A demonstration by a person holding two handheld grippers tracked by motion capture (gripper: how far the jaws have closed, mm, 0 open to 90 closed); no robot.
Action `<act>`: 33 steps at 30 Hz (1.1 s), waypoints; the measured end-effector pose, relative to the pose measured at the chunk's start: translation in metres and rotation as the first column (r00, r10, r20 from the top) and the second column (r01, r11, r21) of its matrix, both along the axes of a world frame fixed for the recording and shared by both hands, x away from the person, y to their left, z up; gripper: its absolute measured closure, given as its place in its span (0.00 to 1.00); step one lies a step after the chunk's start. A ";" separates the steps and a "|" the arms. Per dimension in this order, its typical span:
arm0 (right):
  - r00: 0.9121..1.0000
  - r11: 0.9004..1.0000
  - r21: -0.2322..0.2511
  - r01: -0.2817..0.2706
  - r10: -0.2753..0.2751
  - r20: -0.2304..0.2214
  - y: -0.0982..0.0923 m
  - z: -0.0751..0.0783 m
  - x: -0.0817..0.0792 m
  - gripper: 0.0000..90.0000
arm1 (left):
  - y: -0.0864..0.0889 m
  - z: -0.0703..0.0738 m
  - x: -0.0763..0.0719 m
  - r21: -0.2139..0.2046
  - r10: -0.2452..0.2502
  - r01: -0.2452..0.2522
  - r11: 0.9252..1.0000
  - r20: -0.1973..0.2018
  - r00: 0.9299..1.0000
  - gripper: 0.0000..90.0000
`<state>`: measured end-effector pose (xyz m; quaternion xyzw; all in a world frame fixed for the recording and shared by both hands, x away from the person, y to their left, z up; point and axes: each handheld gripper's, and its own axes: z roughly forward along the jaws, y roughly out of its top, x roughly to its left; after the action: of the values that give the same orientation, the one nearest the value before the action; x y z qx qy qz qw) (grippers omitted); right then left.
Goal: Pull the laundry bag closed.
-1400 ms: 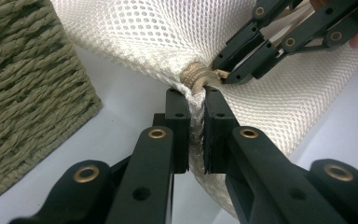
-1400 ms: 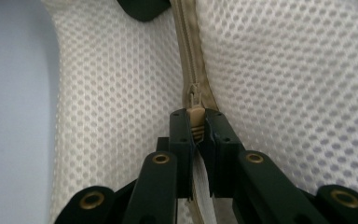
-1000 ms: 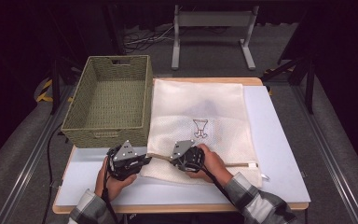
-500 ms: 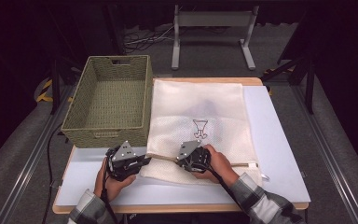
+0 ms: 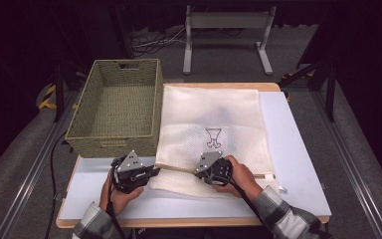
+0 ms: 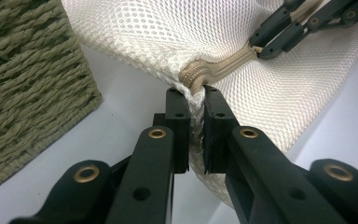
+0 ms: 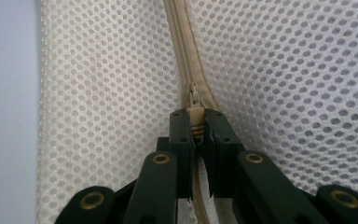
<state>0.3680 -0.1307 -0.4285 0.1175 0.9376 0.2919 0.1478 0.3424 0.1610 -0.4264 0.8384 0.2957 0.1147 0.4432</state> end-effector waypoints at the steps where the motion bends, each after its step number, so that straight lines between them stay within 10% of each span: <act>1: 1.000 1.000 -0.004 0.003 -0.003 0.001 -0.002 0.000 0.000 0.92 | 0.001 0.000 0.000 0.000 -0.003 0.003 1.000 0.004 1.000 0.93; 33: 0.997 0.997 -0.027 0.075 -0.075 -0.010 -0.070 0.003 -0.010 0.92 | 0.002 0.001 -0.003 0.030 0.008 -0.009 1.000 0.014 1.000 0.93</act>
<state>0.3576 -0.2006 -0.4252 0.1522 0.9371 0.2731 0.1551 0.3397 0.1632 -0.4255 0.8430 0.2943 0.1269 0.4320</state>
